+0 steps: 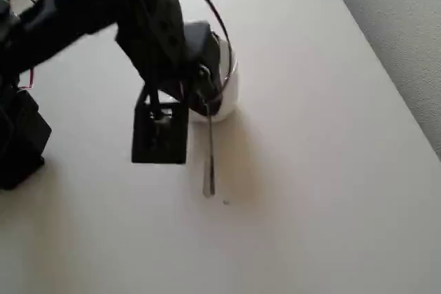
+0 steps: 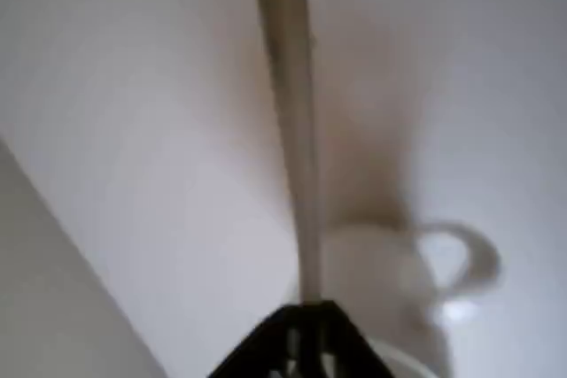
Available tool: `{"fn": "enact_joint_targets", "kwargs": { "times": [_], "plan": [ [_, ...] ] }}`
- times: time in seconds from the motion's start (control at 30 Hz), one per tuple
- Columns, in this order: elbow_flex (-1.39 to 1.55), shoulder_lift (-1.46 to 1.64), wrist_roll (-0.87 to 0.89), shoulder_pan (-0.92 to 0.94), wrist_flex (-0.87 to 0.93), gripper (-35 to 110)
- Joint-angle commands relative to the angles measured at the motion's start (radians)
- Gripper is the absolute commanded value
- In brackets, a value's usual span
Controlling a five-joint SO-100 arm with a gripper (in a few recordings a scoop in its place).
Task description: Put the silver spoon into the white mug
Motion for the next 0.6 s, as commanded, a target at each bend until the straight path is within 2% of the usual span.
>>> {"fn": "enact_joint_targets", "kwargs": {
  "times": [0.0,0.27,0.57],
  "plan": [
    [0.138,0.183,0.000,-0.115,-0.002,-2],
    [0.195,0.187,0.011,-0.209,-0.008,-2],
    [0.193,0.121,-0.002,-0.201,-0.054,-2]
  ]
}}
